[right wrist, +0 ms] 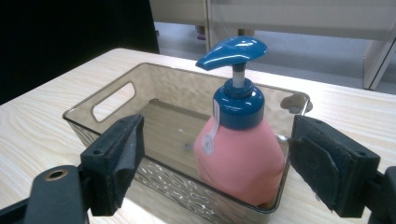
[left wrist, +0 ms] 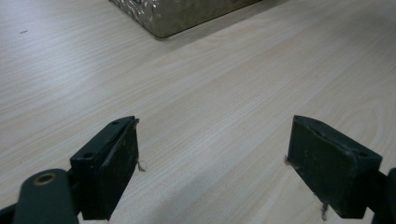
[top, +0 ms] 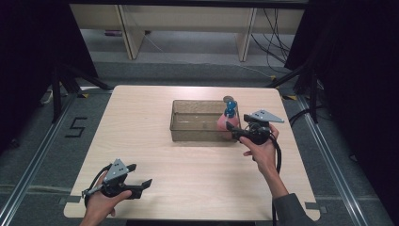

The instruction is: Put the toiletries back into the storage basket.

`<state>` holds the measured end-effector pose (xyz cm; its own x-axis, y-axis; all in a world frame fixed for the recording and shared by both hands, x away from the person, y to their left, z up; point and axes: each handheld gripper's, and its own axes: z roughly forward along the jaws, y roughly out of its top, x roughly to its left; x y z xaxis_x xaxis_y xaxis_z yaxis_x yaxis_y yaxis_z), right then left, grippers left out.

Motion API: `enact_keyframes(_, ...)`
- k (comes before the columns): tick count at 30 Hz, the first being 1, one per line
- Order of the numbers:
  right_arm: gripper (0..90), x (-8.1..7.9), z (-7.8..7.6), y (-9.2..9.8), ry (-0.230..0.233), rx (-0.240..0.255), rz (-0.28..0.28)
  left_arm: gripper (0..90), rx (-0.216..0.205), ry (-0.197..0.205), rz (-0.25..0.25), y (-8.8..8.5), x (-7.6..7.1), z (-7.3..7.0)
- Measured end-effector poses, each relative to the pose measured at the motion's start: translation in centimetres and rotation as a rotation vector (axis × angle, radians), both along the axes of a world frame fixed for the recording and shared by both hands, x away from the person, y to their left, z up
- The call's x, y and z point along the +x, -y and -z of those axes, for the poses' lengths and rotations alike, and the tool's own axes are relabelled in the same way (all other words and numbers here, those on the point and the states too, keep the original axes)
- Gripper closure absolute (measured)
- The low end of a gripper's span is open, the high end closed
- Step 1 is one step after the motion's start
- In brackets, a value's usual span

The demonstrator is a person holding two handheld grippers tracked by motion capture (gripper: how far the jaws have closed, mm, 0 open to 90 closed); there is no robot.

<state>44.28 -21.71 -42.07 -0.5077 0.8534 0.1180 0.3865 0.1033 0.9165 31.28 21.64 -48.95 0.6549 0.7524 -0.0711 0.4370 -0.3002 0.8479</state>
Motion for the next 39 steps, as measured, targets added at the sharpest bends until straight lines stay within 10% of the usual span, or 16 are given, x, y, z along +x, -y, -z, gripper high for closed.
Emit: enact_keyframes(39,19.9,-3.1,0.5,0.0,0.010,0.007,-0.064,15.9,-0.008,-0.009,-0.012,0.1,0.1,0.0)
